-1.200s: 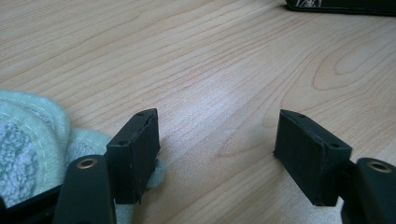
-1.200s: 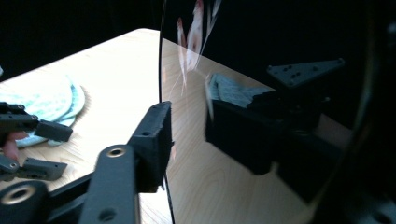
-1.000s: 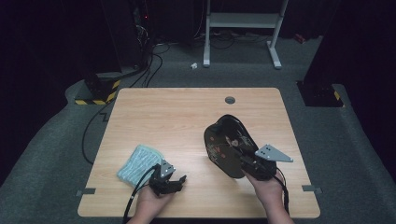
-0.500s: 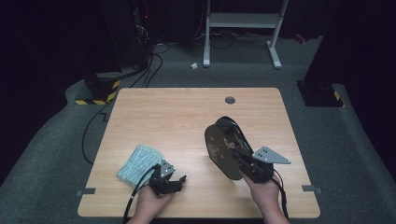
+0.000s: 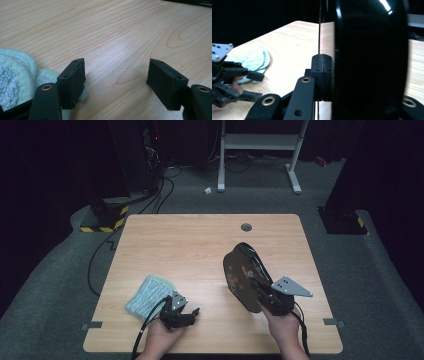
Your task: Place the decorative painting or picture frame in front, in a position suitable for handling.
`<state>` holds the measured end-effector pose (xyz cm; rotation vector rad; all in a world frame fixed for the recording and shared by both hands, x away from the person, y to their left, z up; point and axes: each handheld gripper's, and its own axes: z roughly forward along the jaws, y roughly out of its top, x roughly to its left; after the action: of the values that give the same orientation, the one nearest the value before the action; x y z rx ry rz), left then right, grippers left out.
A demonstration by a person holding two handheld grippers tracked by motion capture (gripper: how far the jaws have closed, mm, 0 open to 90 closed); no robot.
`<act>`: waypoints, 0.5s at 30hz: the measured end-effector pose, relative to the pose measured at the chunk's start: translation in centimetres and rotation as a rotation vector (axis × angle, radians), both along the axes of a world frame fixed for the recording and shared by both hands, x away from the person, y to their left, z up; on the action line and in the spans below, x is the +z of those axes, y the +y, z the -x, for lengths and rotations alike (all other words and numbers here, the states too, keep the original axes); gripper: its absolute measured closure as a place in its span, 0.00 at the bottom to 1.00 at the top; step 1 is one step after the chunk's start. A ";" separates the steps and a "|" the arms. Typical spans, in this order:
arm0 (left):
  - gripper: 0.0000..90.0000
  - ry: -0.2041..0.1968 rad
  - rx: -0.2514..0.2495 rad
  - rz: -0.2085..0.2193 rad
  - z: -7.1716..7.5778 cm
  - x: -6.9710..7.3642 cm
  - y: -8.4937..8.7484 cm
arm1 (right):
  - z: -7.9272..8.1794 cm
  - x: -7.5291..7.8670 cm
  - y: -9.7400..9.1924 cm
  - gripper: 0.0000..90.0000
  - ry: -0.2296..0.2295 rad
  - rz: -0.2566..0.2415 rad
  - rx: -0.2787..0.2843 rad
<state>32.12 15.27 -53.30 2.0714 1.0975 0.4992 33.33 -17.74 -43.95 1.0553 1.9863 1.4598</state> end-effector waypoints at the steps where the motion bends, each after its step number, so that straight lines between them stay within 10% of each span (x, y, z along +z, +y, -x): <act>1: 0.34 0.000 0.000 0.000 0.0 0.0 0.0 | 0.1 0.0 -0.2 0.89 -0.003 -0.002 -0.011; 15: 0.34 0.000 0.000 0.000 0.0 0.0 0.0 | 0.4 0.0 -1.9 0.89 -0.035 -0.024 -0.098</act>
<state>32.12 15.27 -53.30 2.0719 1.0971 0.4990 32.94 -19.62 -43.92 1.1142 1.8702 1.4441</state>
